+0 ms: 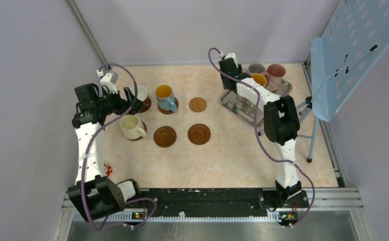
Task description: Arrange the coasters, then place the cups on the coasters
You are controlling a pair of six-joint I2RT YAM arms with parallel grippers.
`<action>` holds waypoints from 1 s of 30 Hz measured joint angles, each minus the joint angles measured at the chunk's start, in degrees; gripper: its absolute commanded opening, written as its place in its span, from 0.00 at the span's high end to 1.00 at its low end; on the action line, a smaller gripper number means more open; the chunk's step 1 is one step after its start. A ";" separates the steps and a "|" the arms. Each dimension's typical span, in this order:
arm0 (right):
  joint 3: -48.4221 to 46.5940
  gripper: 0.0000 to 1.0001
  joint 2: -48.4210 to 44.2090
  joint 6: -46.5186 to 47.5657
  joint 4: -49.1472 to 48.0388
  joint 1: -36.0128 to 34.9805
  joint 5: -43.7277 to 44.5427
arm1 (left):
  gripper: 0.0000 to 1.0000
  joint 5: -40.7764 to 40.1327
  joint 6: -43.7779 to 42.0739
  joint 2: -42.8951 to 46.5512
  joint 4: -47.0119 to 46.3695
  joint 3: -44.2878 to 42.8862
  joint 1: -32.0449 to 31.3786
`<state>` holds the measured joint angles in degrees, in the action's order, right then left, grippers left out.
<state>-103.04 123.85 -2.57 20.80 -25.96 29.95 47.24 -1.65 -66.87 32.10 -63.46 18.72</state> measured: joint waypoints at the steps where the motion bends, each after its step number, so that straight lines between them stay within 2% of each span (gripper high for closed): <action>1: -0.13 0.46 -0.66 0.39 -0.59 0.00 -0.09 | 0.01 0.04 0.00 0.00 -0.02 0.00 0.00; 8: -6.91 0.40 -0.87 1.99 0.24 0.85 0.72 | 0.01 0.04 -0.11 0.02 0.00 0.00 0.02; 14: -14.12 0.39 2.62 -0.55 3.17 3.69 0.37 | 0.01 -0.15 -0.61 0.02 0.02 0.00 0.02; 23: -16.04 0.39 8.04 -2.62 9.22 5.38 -1.40 | 0.01 -0.20 -1.09 0.02 0.00 0.00 0.04; 30: -17.51 0.42 8.13 -3.67 11.72 5.35 -4.15 | 0.01 -0.39 -1.09 0.02 0.00 0.00 0.04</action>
<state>-120.55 131.98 -6.24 32.51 -20.60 25.80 46.85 -2.74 -66.85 32.10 -63.46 18.76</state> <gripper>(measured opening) 0.595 0.987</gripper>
